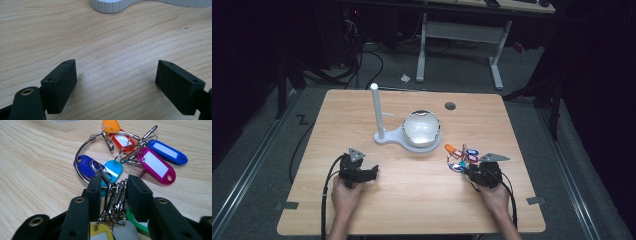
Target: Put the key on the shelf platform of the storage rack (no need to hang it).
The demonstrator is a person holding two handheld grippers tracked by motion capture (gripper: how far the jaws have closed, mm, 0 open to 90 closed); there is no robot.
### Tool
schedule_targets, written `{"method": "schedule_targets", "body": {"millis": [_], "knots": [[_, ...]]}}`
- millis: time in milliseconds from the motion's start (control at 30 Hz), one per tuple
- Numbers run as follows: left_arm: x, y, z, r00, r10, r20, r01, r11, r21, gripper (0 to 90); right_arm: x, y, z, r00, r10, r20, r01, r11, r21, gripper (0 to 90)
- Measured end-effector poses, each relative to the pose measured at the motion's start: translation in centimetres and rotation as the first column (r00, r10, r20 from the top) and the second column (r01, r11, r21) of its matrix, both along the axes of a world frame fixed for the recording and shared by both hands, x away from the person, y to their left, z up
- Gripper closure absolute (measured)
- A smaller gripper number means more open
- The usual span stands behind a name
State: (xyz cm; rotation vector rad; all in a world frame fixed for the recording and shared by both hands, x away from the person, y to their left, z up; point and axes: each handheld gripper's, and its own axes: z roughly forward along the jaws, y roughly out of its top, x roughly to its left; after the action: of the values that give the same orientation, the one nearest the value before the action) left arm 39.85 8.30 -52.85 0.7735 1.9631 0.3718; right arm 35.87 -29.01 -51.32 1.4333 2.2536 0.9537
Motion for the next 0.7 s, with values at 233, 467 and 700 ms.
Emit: {"method": "schedule_targets", "body": {"millis": [233,467,700], "knots": [[0.0,0.0,0.0,1.0000,-0.001,0.001,0.001,1.0000,0.002,17.8,-0.1,-0.2,0.1,0.9999,-0.015,0.001,0.015,0.9995,-0.029,68.9],[0.0,0.0,0.0,1.0000,-0.001,0.001,0.001,1.0000,0.001,17.8,-0.4,0.7,0.2,0.9995,0.018,0.027,-0.014,0.9926,-0.120,75.6],[0.0,0.0,0.0,1.0000,0.000,0.000,0.000,1.0000,0.000,17.8,-0.6,0.7,0.0,0.9982,0.001,0.061,0.006,0.9943,-0.107,78.0]]}}
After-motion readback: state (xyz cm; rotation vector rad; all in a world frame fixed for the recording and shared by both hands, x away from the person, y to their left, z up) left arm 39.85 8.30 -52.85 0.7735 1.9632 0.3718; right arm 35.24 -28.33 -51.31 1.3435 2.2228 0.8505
